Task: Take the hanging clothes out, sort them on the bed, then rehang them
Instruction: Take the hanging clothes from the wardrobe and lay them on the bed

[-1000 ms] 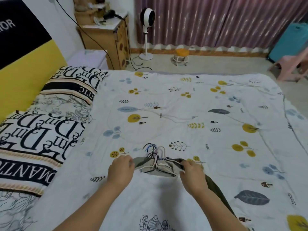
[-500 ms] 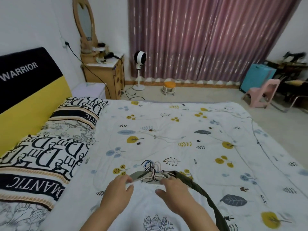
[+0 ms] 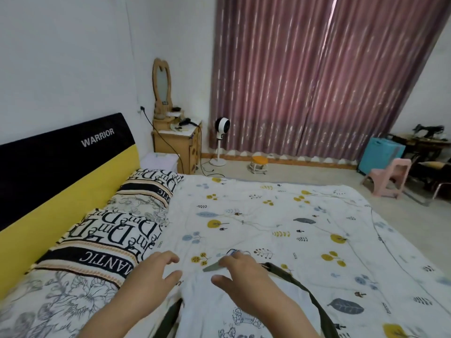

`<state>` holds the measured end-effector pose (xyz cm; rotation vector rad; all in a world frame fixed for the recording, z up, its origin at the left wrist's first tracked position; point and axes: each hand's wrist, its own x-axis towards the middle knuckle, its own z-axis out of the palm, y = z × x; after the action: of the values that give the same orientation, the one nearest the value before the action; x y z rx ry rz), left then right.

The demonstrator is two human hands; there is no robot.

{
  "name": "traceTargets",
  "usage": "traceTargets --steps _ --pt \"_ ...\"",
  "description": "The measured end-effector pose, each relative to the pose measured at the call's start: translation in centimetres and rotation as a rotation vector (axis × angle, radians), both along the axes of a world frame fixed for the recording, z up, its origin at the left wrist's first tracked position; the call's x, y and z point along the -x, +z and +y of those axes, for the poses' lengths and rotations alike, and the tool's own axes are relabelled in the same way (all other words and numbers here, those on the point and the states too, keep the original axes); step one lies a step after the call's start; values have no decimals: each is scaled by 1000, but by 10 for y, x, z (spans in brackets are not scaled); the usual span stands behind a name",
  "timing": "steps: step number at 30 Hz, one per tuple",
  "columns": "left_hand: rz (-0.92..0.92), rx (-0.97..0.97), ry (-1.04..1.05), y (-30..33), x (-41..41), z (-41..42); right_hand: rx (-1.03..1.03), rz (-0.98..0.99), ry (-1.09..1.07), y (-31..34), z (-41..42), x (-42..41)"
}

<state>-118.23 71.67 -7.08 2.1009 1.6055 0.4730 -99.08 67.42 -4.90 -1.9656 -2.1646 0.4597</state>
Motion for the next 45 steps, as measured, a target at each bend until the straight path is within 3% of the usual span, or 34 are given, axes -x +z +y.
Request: traceTargets --steps 6,17,23,33,45 --pt "31 -69 155 46 54 -42 -33 -23 146 30 -14 40" --pt "142 -216 597 87 122 -166 -146 -48 602 67 -39 108" --pt "234 -155 850 87 128 -267 -182 -27 873 72 -82 143" --pt "314 22 1208 88 152 -460 -152 -69 1315 76 -209 239" --pt "288 134 1529 97 196 -699 -168 -17 1699 92 -426 352"
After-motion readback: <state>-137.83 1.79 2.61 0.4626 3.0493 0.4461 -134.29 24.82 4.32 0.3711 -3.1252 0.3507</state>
